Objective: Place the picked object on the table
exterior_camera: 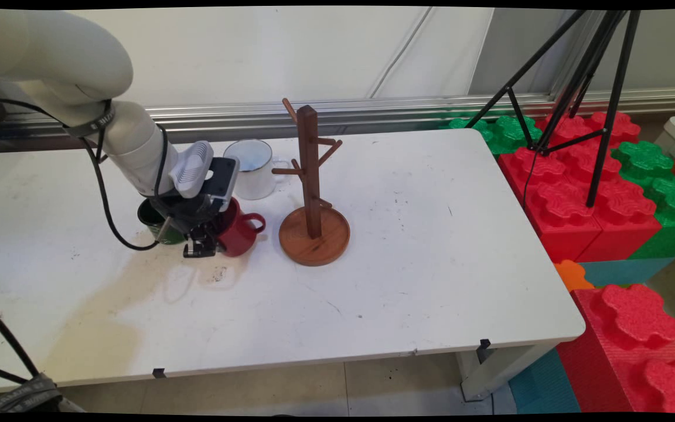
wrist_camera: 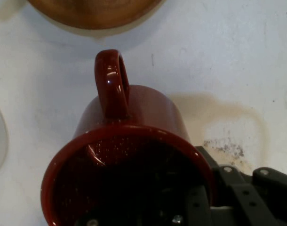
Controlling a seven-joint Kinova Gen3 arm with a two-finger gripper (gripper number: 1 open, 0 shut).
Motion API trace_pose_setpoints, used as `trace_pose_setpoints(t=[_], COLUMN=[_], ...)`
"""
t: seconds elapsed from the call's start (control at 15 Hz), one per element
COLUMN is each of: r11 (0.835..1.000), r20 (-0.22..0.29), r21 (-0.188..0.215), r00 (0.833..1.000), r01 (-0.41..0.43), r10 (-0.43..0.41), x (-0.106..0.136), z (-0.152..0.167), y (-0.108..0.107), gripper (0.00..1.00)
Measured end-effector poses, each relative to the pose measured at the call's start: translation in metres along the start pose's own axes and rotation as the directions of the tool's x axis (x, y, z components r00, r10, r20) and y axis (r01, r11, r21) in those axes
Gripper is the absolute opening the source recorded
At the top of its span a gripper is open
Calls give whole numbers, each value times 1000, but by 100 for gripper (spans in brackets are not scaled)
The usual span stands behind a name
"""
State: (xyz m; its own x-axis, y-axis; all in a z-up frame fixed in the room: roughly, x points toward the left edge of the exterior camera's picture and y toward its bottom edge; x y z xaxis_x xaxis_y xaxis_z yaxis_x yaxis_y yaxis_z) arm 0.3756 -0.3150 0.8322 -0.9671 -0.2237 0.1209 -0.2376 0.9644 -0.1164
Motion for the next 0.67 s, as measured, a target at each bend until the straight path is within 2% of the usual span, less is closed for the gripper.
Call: trace_pose_setpoints(t=[0.27,0.33,0.67], r11=[1000,1000,999], r20=[19,22,29], r21=[-10,-10,-9], r00=[1000,1000,999], r01=[-19,-22,-40], r10=[19,22,40], x=[2,3,6], z=[6,7,11], y=[1,1,1], gripper=[0,100,100])
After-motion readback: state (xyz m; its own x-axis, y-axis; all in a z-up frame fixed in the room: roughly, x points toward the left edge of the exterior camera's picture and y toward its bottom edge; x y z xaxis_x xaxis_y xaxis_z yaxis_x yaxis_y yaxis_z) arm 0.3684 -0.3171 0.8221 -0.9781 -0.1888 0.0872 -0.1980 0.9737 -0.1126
